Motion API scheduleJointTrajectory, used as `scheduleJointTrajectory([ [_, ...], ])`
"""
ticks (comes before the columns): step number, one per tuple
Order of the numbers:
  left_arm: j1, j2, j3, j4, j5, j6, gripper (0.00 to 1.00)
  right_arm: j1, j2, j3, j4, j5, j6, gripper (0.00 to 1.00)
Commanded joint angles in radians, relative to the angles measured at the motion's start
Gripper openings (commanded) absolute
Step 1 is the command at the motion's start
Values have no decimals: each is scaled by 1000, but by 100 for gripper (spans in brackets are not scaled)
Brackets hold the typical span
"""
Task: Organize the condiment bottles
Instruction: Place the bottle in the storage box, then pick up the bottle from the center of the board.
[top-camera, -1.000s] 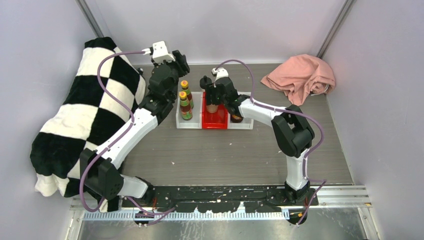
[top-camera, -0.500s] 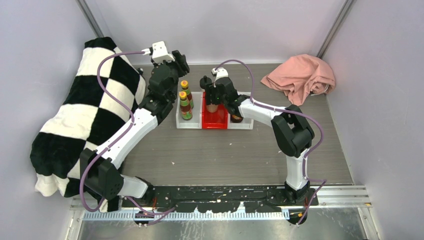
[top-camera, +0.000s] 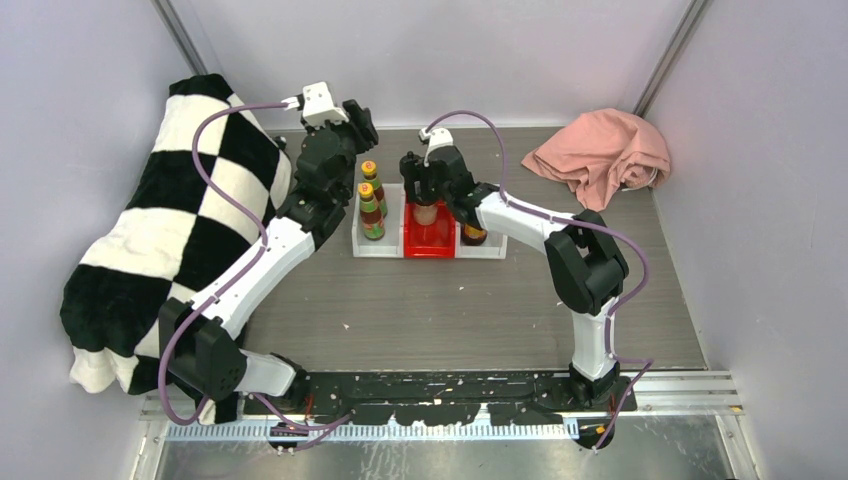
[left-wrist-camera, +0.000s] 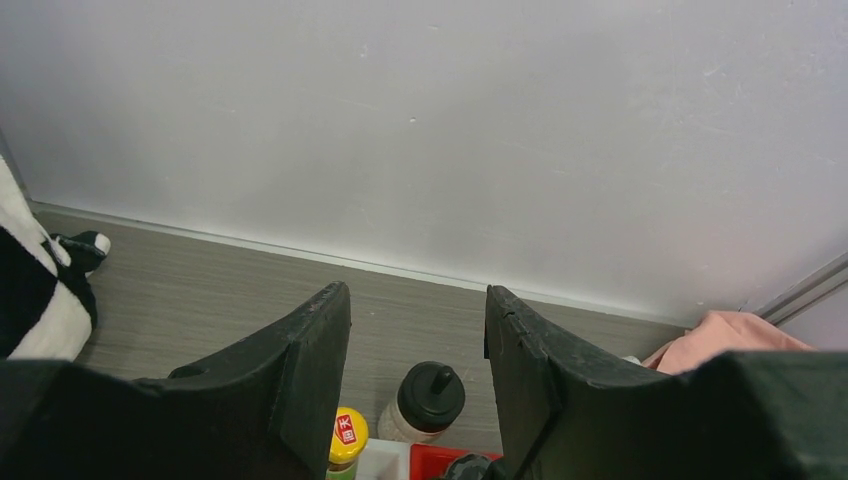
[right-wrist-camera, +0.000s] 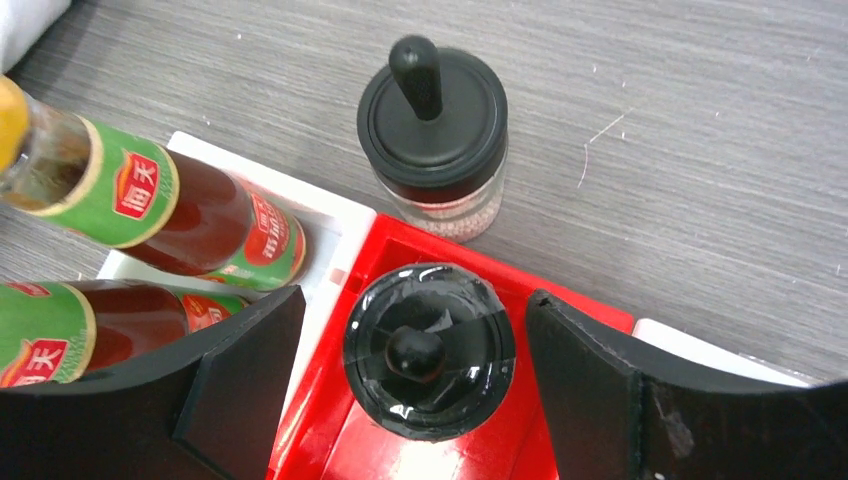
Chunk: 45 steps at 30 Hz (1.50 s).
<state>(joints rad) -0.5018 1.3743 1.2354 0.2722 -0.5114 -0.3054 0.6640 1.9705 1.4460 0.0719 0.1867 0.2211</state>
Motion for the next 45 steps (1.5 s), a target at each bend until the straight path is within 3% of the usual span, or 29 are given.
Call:
scheduleJointTrajectory([
  [1,6,-44,2,49,2,5,53,7,-30,85,-34,23,-43,87],
  [25,27,19,56,55,21,5,54,-43,255,623,-396,-15,-118,91],
  [45,61,89,85,77,50,-12,54,-64,381,790,-474,-92,-116,95],
])
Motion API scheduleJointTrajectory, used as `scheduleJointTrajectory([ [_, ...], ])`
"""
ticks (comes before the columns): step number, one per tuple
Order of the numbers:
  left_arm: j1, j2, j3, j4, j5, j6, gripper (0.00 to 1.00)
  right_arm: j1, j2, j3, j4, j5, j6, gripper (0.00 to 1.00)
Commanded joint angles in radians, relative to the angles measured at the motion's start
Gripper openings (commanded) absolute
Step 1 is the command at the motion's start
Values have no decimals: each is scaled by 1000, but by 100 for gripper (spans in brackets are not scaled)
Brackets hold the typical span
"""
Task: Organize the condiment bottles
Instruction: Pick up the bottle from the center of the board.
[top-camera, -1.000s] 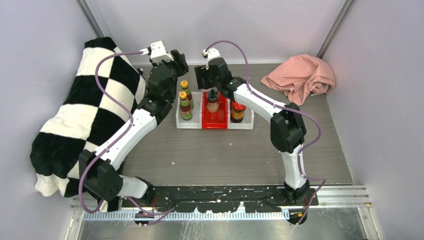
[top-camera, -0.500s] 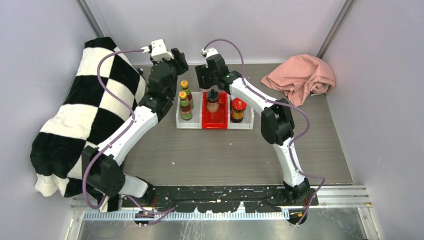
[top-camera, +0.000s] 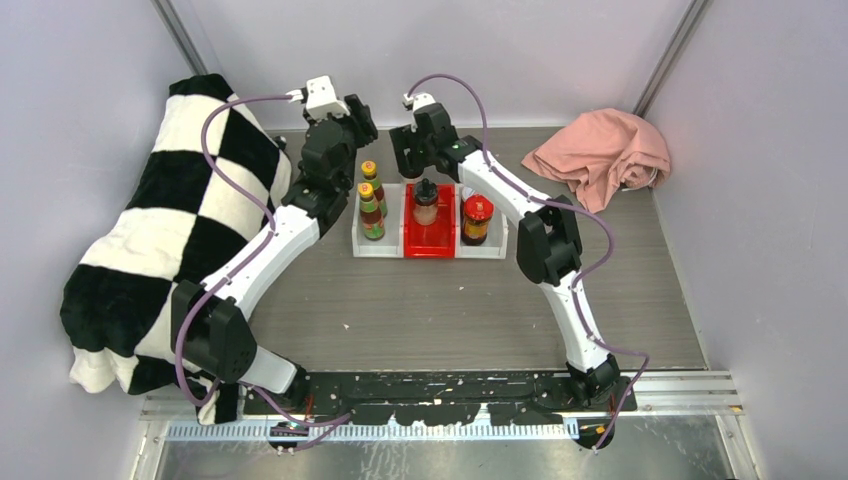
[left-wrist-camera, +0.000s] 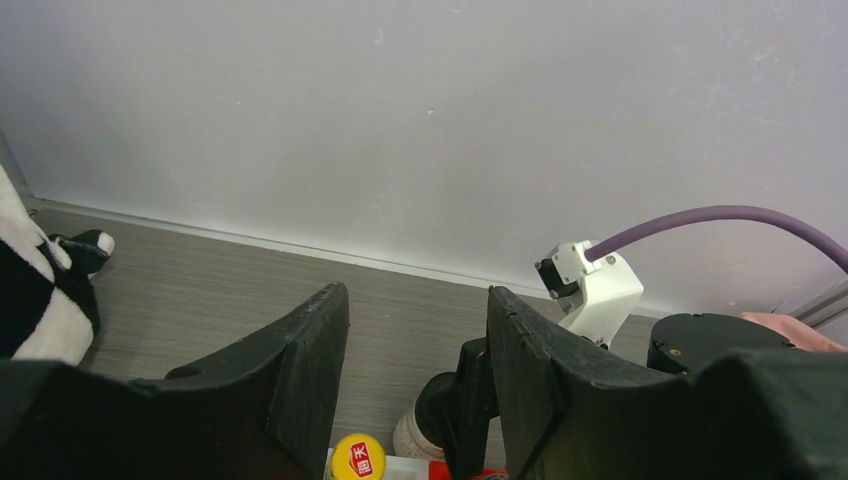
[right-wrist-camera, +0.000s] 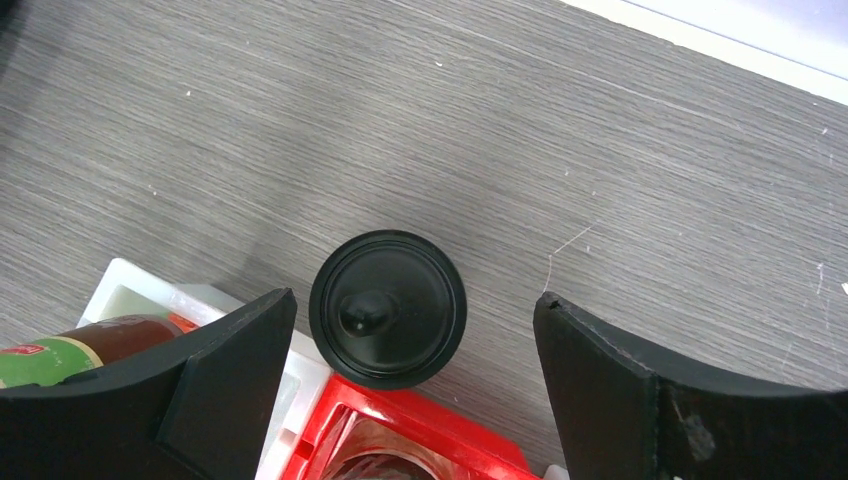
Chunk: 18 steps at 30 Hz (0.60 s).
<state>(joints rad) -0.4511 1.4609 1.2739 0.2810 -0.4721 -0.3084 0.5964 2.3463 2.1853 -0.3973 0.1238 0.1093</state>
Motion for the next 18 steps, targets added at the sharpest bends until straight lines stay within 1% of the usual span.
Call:
scheduleJointTrajectory([
  [1,12,5,48,69,12,-10,54,4,8,52,-5,-31,-3,95],
  [14,30,16,43,75,24,-24,54,13,44,59,-10,-49,4,95],
  [16,32,19,41,76,26,-26,54,13,52,65,-11,-50,4,93],
  [18,35,20,40,76,28,-28,54,14,56,70,-10,-52,4,88],
])
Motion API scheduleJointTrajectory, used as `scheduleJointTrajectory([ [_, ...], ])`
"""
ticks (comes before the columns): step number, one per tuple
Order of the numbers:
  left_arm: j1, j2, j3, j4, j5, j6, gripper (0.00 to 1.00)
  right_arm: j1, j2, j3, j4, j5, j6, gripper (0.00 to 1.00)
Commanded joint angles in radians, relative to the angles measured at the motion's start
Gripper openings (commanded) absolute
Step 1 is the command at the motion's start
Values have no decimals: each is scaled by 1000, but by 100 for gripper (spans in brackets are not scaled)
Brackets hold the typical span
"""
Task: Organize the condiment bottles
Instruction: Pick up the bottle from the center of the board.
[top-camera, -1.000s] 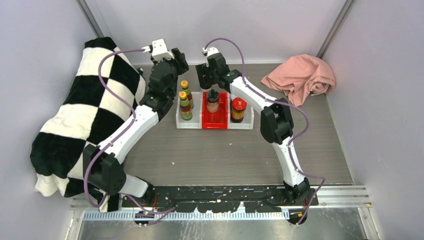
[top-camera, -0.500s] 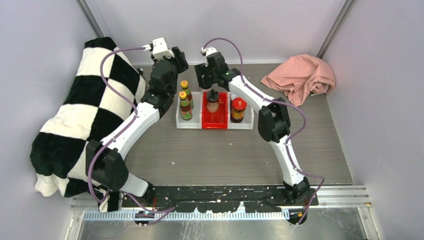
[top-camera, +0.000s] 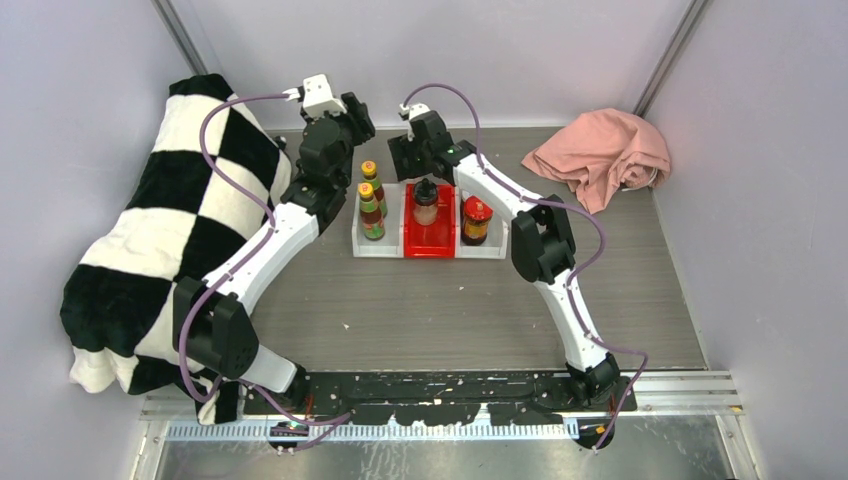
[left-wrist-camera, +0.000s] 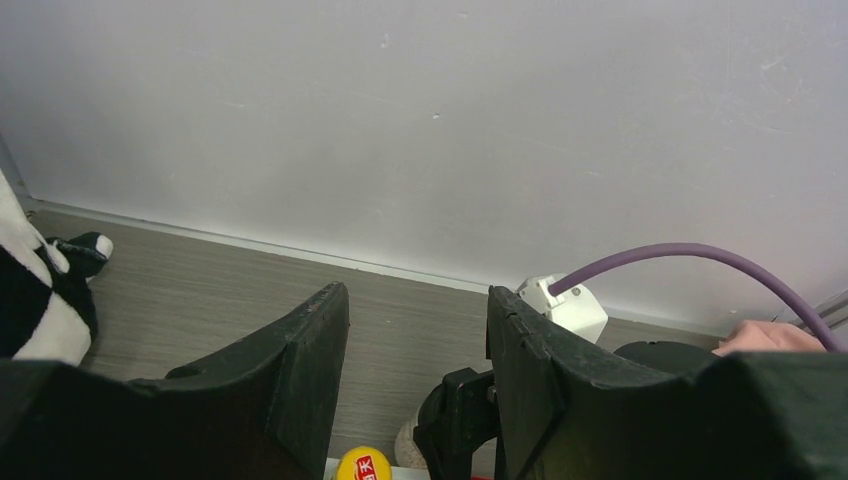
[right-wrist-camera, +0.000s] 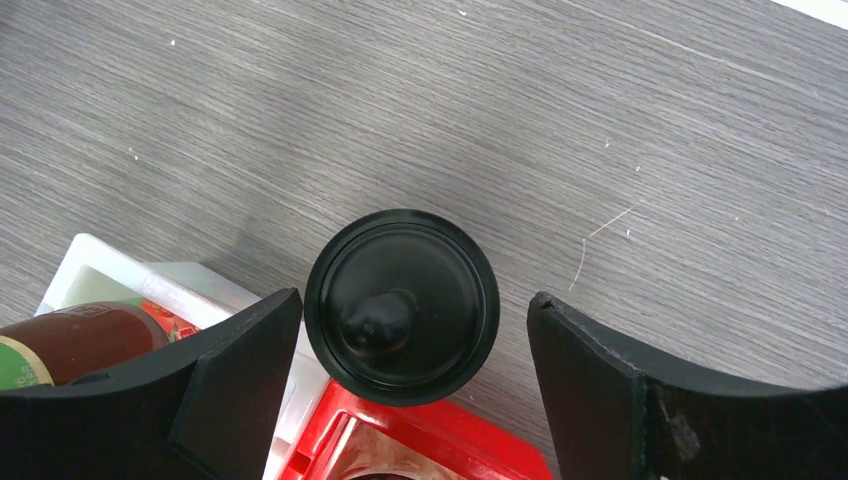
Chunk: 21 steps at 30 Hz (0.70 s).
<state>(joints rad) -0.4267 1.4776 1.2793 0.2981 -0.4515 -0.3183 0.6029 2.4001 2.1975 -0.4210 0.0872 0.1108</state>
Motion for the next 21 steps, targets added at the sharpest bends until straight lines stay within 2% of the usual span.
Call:
scheduleJointTrajectory([
  [1,12,4,34,59,9,-19,54,6,5,57,16,-15,2,86],
  [7,21,10,26,64,16,-23,54,6,23,75,24,-16,0,62],
  [10,25,13,25,65,20,-26,54,6,25,79,26,-15,1,43],
  [13,28,14,23,65,22,-29,54,6,21,75,31,-7,-1,31],
  [17,28,16,23,64,24,-31,54,5,3,56,56,8,-5,6],
  [18,28,15,22,64,26,-31,54,5,-6,45,68,12,-6,2],
  [21,29,12,24,62,24,-33,54,5,-34,12,103,25,-15,1],
])
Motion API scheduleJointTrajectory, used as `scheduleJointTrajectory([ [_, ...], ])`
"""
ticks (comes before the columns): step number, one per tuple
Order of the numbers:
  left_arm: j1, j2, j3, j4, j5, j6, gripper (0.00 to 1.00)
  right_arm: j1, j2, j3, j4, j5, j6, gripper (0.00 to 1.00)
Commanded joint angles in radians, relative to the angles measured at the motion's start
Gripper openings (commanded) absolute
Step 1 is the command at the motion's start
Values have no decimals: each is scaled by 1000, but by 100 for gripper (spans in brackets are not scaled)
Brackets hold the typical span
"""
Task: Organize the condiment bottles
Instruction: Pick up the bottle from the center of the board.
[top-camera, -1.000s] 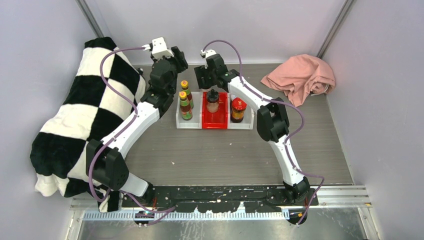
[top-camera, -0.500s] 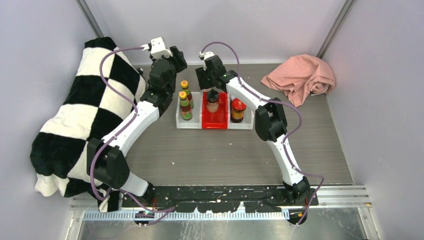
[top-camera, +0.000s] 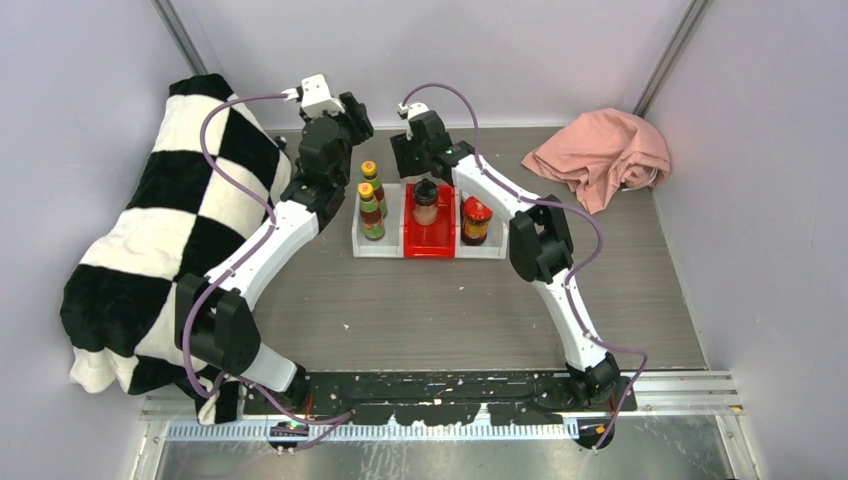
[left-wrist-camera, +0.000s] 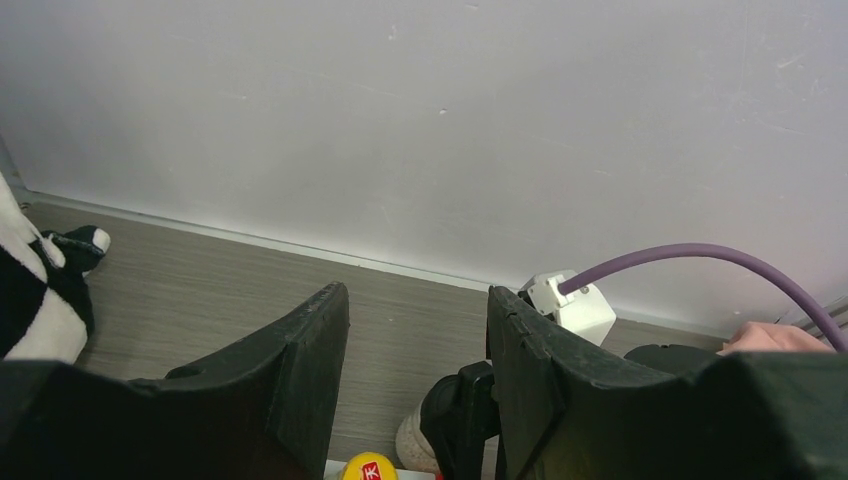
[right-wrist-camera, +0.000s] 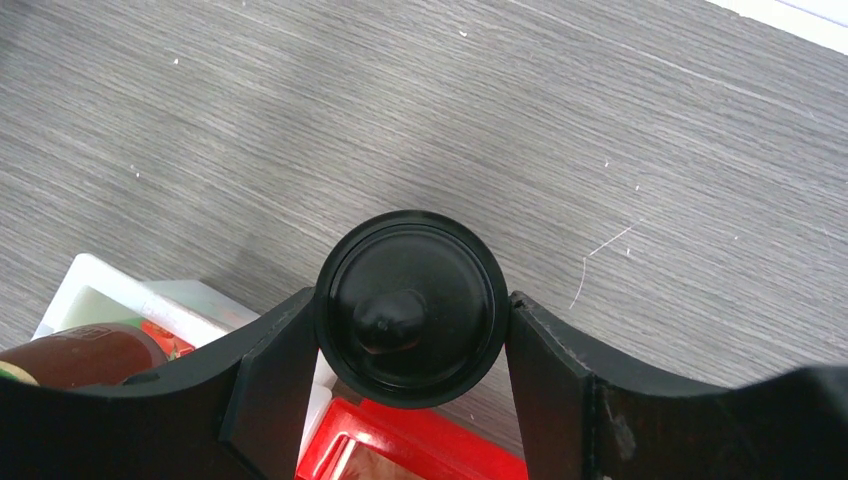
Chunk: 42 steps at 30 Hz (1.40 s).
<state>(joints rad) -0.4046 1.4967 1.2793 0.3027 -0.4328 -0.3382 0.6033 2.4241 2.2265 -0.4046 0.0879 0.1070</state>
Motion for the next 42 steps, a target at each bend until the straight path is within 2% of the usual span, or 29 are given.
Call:
scheduleJointTrajectory([
  [1,7,-7,24,56,5,-13,54,5,-64,-20,92,29,-14,1],
  [16,6,-38,28,38,-7,2,54,6,-178,-83,167,65,-46,1],
  [31,6,-84,26,15,-17,17,54,15,-239,-50,158,88,-80,1],
  [42,6,-110,26,-12,-29,18,54,36,-333,-92,164,113,-99,1],
])
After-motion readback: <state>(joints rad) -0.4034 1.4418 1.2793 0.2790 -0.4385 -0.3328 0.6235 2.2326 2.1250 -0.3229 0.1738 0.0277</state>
